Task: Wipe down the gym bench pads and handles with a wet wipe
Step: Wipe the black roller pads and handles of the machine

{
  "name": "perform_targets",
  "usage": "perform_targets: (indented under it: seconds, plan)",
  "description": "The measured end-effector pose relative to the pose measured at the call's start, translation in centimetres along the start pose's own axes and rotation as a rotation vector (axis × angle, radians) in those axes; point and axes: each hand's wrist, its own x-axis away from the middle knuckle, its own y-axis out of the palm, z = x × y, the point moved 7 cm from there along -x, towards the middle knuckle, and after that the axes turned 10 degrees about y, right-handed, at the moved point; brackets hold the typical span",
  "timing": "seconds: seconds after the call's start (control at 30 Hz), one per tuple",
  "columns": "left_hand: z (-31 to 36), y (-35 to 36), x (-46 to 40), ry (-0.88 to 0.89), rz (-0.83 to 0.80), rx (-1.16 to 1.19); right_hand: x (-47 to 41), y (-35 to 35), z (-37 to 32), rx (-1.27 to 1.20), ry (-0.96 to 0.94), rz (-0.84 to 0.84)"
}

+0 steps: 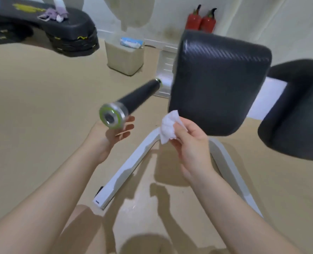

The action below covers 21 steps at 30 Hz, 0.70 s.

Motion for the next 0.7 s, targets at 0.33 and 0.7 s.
perform_targets:
  seconds: [0.33, 0.7]
  plan:
    - [8.4, 1.2, 2.9, -0.567, -0.165, 0.027, -2.5, 11.5, -13.0, 1.278, -0.487, -0.045]
    - [9.0, 1.6, 0.9, -0.567, -0.177, -0.015, -1.5, 12.0, -10.1, 1.213, -0.288, -0.13]
